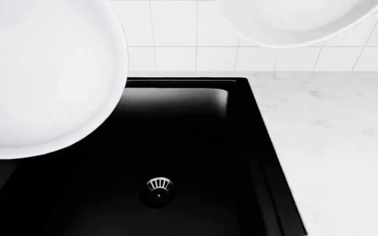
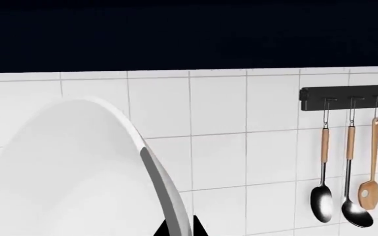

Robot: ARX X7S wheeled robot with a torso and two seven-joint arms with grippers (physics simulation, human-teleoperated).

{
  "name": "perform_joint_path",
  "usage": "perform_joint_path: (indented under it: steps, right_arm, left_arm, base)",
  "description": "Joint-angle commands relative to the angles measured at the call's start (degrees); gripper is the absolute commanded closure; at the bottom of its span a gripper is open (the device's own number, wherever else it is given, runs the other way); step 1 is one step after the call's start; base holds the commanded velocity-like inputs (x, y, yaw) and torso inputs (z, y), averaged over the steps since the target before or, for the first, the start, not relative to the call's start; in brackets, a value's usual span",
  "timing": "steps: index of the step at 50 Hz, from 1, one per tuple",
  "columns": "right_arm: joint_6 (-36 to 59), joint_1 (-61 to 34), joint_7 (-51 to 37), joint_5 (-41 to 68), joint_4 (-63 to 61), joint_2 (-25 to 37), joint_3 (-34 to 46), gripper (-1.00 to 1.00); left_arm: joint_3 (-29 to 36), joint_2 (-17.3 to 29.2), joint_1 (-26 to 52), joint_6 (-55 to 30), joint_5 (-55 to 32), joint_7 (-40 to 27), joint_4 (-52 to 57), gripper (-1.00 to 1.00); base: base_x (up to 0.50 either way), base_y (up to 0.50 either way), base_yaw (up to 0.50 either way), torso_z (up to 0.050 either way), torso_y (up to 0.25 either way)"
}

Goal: Stack the bowls in the sink.

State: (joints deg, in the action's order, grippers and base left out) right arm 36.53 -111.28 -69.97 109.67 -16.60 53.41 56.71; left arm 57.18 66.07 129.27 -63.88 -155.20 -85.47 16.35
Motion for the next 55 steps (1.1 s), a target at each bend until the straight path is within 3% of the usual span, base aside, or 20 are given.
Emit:
perform_joint_path:
  steps: [1, 13, 32, 49, 55]
  right_arm:
    - [0.0, 0.0, 0.0, -0.8, 0.0, 0.1, -0.6, 1.0]
    - [-0.5, 0.7, 0.0, -1.2, -0.2, 0.2, -0.8, 1.0]
    - [-1.1, 1.0, -0.7, -1.5, -0.3, 0.5, -1.3, 1.0]
    - [-0.9, 0.9, -0.9, -1.4, 0.0, 0.3, -1.5, 1.0]
    - [-1.0, 0.9, -1.0, -1.8, -0.2, 0.2, -1.7, 1.0]
  left_arm:
    - [-0.1, -0.4, 0.6, 0.1, 0.8, 0.0, -0.4, 1.0]
    - [-0.1, -0.4, 0.2, 0.1, 1.2, 0.4, -0.2, 1.0]
    - [0.1, -1.1, 0.6, -0.3, 1.1, 0.3, -0.6, 1.0]
    - [0.2, -0.9, 0.7, -0.6, 0.8, 0.0, -0.6, 1.0]
    - [0.3, -1.0, 0.8, -0.5, 0.8, 0.0, -0.6, 1.0]
  base:
    - [0.11, 0.5, 0.0, 0.0, 0.0]
    - [0.1, 0.46, 0.0, 0.0, 0.001]
    - [0.01, 0.01, 0.0, 0.001, 0.001]
    - [0.47, 0.0, 0.0, 0.0, 0.001]
    - [0.05, 0.0, 0.0, 0.0, 0.002]
